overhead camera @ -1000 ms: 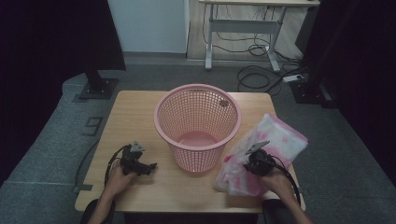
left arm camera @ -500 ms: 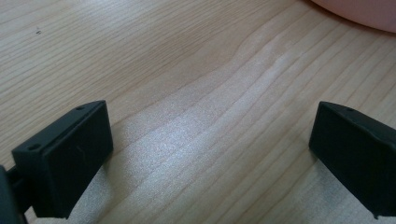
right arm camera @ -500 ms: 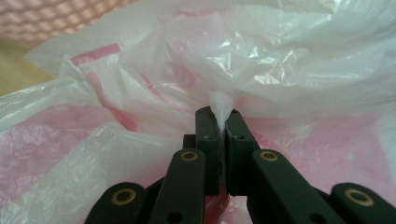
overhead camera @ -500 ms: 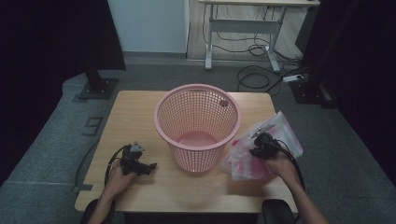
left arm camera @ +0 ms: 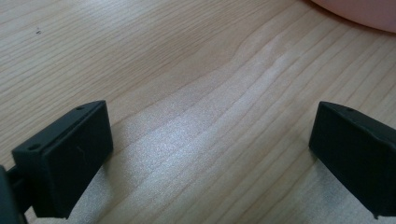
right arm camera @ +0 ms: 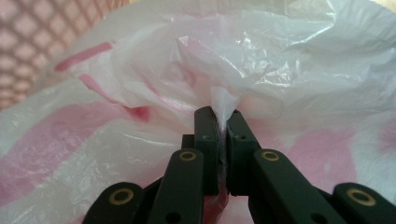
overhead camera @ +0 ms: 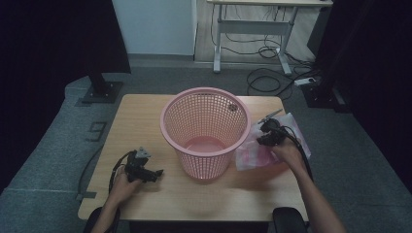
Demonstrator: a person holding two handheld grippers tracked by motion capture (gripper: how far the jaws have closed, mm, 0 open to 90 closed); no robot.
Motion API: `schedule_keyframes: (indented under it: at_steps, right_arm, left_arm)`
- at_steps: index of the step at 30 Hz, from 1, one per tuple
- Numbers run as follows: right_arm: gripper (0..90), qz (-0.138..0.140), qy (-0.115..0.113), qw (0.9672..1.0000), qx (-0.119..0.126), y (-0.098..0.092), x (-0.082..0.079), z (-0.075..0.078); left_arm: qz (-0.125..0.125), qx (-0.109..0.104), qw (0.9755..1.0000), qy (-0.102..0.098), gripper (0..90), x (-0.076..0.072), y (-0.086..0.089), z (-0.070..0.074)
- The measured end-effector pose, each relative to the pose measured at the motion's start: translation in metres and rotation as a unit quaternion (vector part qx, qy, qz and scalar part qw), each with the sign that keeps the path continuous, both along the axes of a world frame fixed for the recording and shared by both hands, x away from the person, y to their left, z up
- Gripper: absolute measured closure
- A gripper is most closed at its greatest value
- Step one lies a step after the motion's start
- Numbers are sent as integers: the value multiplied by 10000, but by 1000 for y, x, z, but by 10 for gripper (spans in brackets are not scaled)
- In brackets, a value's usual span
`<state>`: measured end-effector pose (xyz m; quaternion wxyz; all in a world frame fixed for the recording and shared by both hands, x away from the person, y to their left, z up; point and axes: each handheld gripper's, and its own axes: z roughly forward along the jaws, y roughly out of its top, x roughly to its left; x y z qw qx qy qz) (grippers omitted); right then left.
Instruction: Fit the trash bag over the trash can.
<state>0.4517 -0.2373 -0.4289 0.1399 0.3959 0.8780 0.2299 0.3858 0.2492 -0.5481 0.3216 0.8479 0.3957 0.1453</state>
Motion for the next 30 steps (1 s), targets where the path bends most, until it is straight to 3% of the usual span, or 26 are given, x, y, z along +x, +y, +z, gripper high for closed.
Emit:
schedule_keyframes:
  at_steps: [11, 12, 30]
  right_arm:
    - [856, -15, 30, 9995, 301, 12, 24, 30]
    - [857, -5, 3, 9994, 355, 13, 27, 38]
    - [859, -60, -324, 9973, 654, 14, 33, 104]
  left_arm:
    - [-5, 2, 10000, 4, 0, 0, 0, 0]
    - [2, -2, 10000, -1, 0, 0, 0, 0]
    - [0, 2, 10000, 1, 0, 0, 0, 0]
